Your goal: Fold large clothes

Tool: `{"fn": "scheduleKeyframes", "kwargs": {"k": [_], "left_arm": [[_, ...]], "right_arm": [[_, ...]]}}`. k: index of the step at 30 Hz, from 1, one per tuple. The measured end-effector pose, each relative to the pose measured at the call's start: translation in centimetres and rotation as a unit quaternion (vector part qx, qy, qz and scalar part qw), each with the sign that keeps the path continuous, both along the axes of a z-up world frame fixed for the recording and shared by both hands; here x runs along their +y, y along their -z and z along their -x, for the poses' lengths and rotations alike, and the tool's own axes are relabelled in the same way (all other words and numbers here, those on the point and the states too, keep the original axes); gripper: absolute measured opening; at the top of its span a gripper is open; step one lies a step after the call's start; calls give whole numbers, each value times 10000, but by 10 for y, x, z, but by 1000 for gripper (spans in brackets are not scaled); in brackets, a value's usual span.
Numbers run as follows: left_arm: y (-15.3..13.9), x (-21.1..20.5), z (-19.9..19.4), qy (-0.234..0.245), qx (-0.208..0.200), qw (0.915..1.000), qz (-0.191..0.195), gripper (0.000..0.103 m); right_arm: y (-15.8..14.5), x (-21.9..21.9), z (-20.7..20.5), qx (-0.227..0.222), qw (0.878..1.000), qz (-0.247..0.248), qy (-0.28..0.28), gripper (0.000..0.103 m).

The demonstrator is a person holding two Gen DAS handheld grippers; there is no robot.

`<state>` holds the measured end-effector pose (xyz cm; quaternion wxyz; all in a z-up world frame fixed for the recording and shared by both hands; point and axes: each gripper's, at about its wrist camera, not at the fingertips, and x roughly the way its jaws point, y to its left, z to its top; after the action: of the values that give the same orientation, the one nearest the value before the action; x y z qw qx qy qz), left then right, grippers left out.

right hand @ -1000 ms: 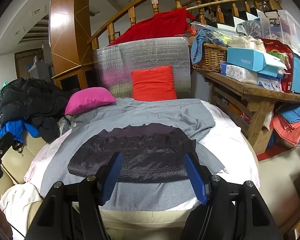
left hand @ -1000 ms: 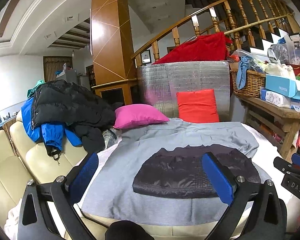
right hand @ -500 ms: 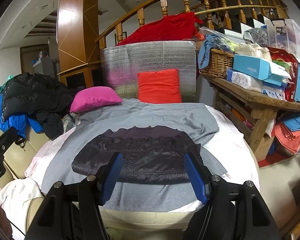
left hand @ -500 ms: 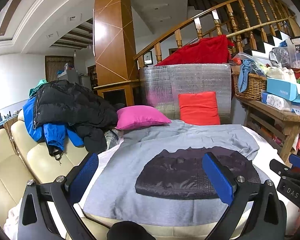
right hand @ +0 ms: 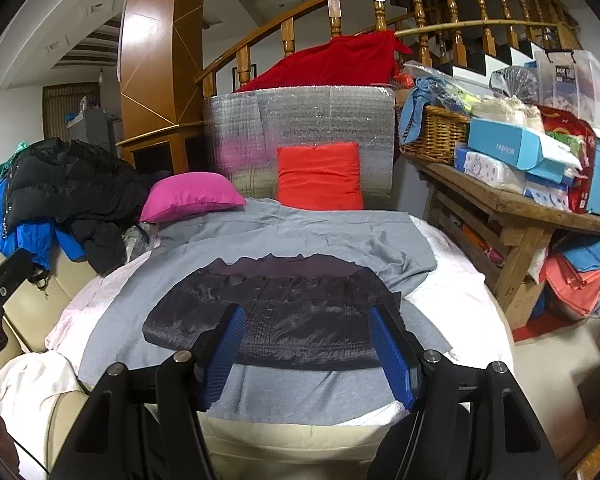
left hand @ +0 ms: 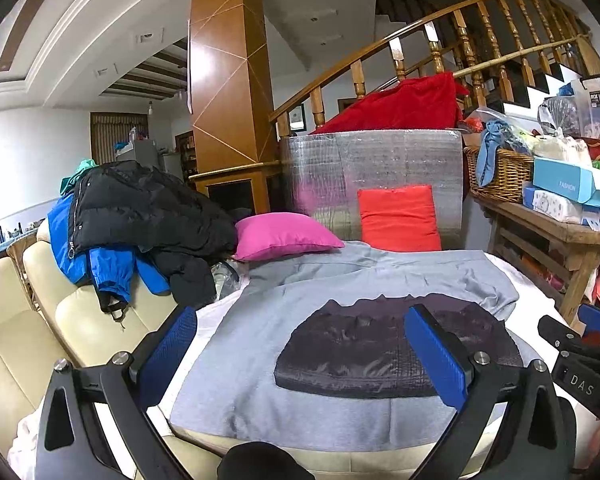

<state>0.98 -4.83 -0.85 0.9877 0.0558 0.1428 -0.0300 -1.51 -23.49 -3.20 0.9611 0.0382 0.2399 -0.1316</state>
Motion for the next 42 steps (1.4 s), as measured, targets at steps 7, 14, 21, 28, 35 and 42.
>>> {"fn": "scheduleKeyframes", "kwargs": {"k": [7,14,21,28,35,42], "left_arm": [[1,2,0,10,37,10000,35,103],[0,3,1,29,57,10000,59,103],[2,3,0,47,97,9999,42,103],[2,3,0,47,94,9999,46,103],[5,2,0,106,147,9998,46,103],[9,1,-3,152,217,9996,5,103]], "right_arm": [[-3,5,2,-88,9998,170,97,68],[-8,6,6,-247,9992,267,177,68],[-6,7,3,-187,9993,285,163,68],[-4,8,3,-171,9993,304,156,68],[-4,8,2,-165,9993,302,157,68],[-1,11,0,-129,9993,337,138,68]]}}
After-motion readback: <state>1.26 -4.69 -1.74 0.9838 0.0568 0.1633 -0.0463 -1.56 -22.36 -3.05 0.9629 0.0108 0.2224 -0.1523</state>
